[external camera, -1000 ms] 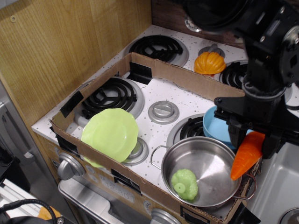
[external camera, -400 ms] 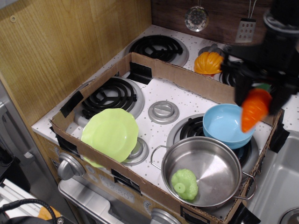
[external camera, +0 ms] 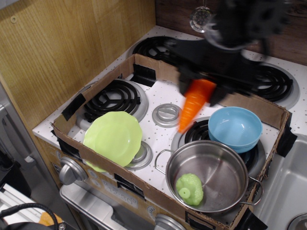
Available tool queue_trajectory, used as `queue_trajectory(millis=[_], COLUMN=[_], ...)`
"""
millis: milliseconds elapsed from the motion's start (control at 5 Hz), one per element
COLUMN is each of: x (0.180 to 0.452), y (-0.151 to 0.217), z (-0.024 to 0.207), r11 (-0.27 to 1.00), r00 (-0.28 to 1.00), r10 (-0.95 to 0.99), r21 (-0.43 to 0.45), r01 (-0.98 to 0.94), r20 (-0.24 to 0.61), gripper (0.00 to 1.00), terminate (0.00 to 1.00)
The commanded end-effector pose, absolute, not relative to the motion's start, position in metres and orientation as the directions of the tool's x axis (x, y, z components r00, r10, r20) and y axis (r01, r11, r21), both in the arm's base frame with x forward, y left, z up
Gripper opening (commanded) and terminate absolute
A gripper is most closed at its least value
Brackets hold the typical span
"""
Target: Put carrot on plate
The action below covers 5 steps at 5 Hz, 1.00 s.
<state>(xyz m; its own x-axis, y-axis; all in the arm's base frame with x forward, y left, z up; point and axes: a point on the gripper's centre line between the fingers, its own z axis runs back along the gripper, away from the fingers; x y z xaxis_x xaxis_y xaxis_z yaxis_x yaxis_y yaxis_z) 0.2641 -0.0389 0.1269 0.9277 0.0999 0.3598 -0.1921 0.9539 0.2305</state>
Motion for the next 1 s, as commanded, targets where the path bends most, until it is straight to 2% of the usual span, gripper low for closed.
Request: queue_trajectory(millis=[0,400,800], x=[0.267,0.247,0.251], y=[0.02,0.054,0.076], z=[0.134,0.091,0.062], r11=[0.936,0.936,0.937], r00=[0.903,0.91,0.9], r10=[0.06,0.122,0.158], r21=[0.29,0.258,0.226], r01=[-0.198,-0.238,-0.267], r20=[0.425,0.395,0.405], gripper=[0.0,0.0,0.0], terminate=[0.0,0.0,0.0])
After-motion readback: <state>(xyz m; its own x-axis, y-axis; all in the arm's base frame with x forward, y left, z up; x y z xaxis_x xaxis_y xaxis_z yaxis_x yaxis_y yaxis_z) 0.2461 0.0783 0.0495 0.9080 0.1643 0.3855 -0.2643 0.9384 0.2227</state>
